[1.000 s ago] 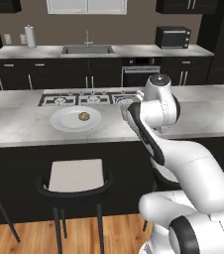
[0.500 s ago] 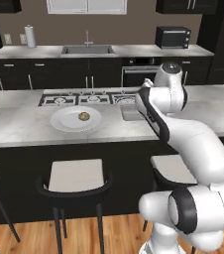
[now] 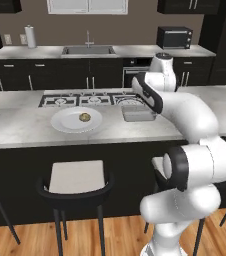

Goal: Place two dumplings into each of the tupperware containers and then place the containers in the fridge.

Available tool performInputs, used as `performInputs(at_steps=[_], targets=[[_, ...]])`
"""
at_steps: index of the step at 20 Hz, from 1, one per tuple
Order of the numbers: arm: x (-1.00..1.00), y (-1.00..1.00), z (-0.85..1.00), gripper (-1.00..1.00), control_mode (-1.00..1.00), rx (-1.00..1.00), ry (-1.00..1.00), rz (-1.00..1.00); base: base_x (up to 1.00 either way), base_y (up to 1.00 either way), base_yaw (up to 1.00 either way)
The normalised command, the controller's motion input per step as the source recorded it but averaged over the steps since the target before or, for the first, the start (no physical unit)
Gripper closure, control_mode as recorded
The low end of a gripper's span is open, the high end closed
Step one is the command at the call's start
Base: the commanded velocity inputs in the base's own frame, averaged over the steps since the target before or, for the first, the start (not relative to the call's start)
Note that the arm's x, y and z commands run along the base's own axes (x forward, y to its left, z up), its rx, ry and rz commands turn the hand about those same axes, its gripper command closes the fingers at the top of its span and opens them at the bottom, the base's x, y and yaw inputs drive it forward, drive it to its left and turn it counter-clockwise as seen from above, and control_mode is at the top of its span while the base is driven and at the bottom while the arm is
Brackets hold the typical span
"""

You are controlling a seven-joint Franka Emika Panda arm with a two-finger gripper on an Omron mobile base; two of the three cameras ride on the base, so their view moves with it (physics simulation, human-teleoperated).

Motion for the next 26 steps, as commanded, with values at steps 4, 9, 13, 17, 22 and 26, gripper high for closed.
performInputs(at_steps=[4, 9, 13, 17, 22, 26], targets=[[0.50, -0.31, -0.07, 1.00, -1.00, 0.00, 0.01, 0.20, 0.00, 0.00, 0.00], [0.29, -0.16, -0.42, 1.00, -1.00, -0.03, 0.01, 0.23, 0.00, 0.00, 0.00], [0.32, 0.00, -0.54, 1.00, -1.00, -0.08, 0.06, 0.20, 0.00, 0.00, 0.00], [0.51, 0.00, -0.44, 1.00, -1.00, -0.06, 0.06, 0.17, 0.00, 0.00, 0.00], [0.59, -0.03, -0.20, 1.00, -1.00, -0.01, 0.02, 0.14, 0.00, 0.00, 0.00], [0.56, -0.09, -0.08, 1.00, -1.00, 0.00, 0.01, 0.13, 0.00, 0.00, 0.00]])
